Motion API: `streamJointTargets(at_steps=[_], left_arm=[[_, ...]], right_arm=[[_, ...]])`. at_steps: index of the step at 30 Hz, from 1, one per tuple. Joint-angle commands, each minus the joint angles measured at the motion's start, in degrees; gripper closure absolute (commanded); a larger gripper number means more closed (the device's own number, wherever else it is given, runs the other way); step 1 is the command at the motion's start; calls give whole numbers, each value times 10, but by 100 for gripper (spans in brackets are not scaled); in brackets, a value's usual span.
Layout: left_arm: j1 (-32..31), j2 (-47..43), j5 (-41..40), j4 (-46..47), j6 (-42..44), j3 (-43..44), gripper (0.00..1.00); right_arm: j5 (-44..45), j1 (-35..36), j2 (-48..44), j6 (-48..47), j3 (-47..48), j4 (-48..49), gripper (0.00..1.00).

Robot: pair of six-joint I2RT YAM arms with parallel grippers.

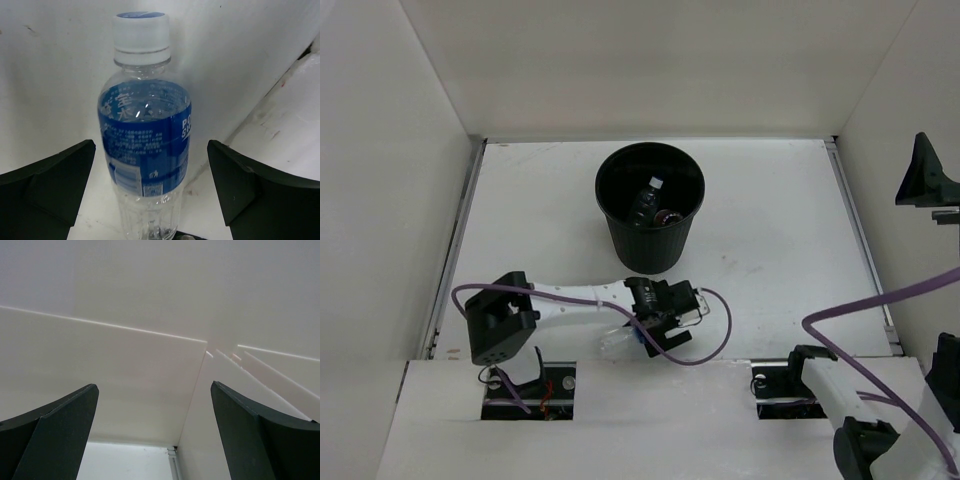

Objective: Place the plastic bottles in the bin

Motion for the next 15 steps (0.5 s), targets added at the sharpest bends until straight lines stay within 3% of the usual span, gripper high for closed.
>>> streamJointTargets(at_steps=[1, 3, 7, 9, 12, 15], left_arm=[[-10, 18, -2, 30, -7, -16, 5], [-14, 32, 0, 36, -4, -15, 13], [-13, 65, 0, 36, 7, 21, 68], [-9, 79, -1, 29, 14, 58, 85], [-8, 89, 7, 6, 18, 143, 93], [-14, 99, 41, -16, 18, 255, 95]], right_arm=[[-23, 6, 11, 15, 30, 8, 0], [-29, 6, 15, 17, 35, 10, 0], [-36, 6, 20, 23, 28, 19, 0], [-37, 6, 20, 20, 13, 30, 0], [-40, 5, 19, 16, -19, 51, 0], [-48, -5, 23, 16, -65, 83, 0]])
